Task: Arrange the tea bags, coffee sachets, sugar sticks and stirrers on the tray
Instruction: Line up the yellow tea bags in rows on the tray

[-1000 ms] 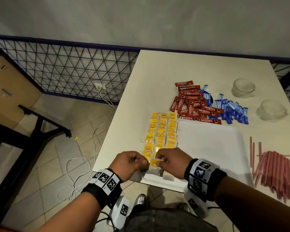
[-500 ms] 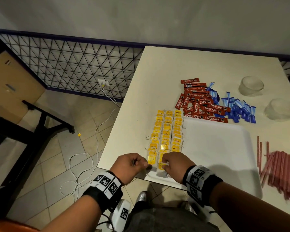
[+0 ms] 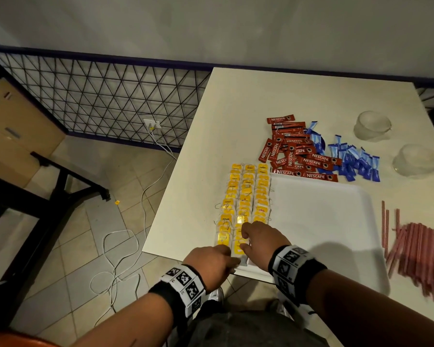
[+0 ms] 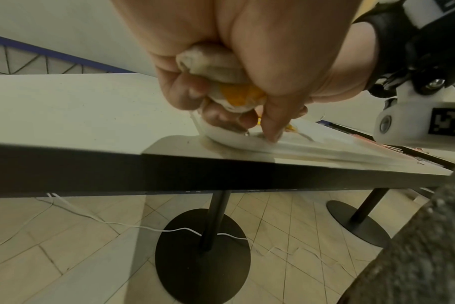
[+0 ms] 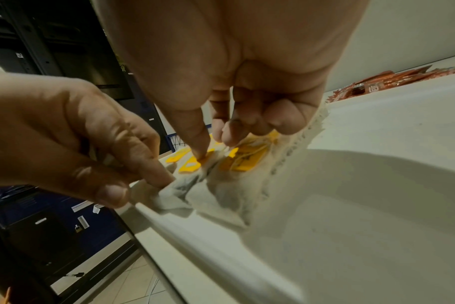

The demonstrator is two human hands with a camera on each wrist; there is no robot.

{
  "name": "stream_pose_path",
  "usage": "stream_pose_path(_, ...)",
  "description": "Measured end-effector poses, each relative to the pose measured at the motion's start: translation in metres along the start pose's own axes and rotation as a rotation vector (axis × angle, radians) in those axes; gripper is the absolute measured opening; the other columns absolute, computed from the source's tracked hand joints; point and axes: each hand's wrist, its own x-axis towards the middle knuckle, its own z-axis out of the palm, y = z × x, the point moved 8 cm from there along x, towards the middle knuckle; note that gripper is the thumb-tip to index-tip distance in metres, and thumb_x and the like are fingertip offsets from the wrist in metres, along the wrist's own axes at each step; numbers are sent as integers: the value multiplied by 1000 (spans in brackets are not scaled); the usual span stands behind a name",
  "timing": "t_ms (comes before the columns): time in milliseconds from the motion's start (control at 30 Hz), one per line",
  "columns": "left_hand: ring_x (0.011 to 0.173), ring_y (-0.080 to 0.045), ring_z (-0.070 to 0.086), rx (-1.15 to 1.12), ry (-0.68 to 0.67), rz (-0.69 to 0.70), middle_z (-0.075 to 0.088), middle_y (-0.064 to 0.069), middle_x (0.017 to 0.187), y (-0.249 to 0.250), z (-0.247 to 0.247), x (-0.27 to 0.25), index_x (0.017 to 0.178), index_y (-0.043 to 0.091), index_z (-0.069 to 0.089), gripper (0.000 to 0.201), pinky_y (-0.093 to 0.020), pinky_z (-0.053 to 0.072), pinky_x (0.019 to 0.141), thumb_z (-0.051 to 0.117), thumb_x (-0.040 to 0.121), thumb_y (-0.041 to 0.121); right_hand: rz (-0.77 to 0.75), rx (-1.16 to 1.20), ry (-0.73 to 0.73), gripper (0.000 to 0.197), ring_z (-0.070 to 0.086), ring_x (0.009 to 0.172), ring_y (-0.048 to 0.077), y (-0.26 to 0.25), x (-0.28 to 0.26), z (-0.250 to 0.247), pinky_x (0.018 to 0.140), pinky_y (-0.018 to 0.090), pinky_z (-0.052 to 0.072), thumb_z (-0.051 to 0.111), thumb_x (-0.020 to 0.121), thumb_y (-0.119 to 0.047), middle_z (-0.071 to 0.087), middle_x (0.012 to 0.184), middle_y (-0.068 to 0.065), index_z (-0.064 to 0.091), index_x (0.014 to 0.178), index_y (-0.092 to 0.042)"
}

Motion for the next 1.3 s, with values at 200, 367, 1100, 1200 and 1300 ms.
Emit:
stream_pose_path(200, 107, -29, 58, 52, 14, 8, 53, 0, 123, 0, -3, 1, 134, 34, 51, 36, -33, 46, 77, 40, 100, 38, -19, -37, -23, 17, 55, 91, 24, -1, 4, 1, 80, 35, 48, 48, 94, -37, 51, 111, 0, 48, 108, -26)
stream_pose_path(367, 71, -13, 62, -898, 232, -312, 68, -1, 88, -38, -27, -10, 103, 21, 71, 43, -27, 45, 65, 53, 86, 57, -118, 81, 60, 8, 54, 89, 20, -15, -4, -23, 78, 33, 47, 48, 94, -38, 46, 94, -7, 47, 98, -30)
stream_pose_path(1100, 47, -22, 49, -1894, 48, -530, 55, -10, 71, -34, -36, -7, 79, 15, 56, 83, -14, 23, 41, 16, 73, 88, -510, 188, 82, 15, 54, 99, 9, -81, -27, -72, 84, 25, 43, 57, 92, -24, 48, 116, -12, 69, 102, -25)
stream_pose_path(1200, 42, -20, 45, -1681, 144, -530, 61, -12, 78, -51, -33, -11, 90, 17, 63, 85, -16, 19, 41, 14, 77, 85, -476, 252, 141, 12, 51, 88, 4, -75, -26, -85, 77, 21, 38, 60, 92, -24, 58, 102, -10, 69, 100, -23)
stream_pose_path(1300, 47, -18, 49, -1444, 355, -383, 67, -8, 91, -66, -52, -17, 94, 27, 69, 53, -19, 28, 40, 56, 74, 74, -406, 257, 151, 11, 47, 67, -3, -69, -24, -92, 66, 14, 32, 60, 92, -29, 56, 88, -18, 68, 98, -25)
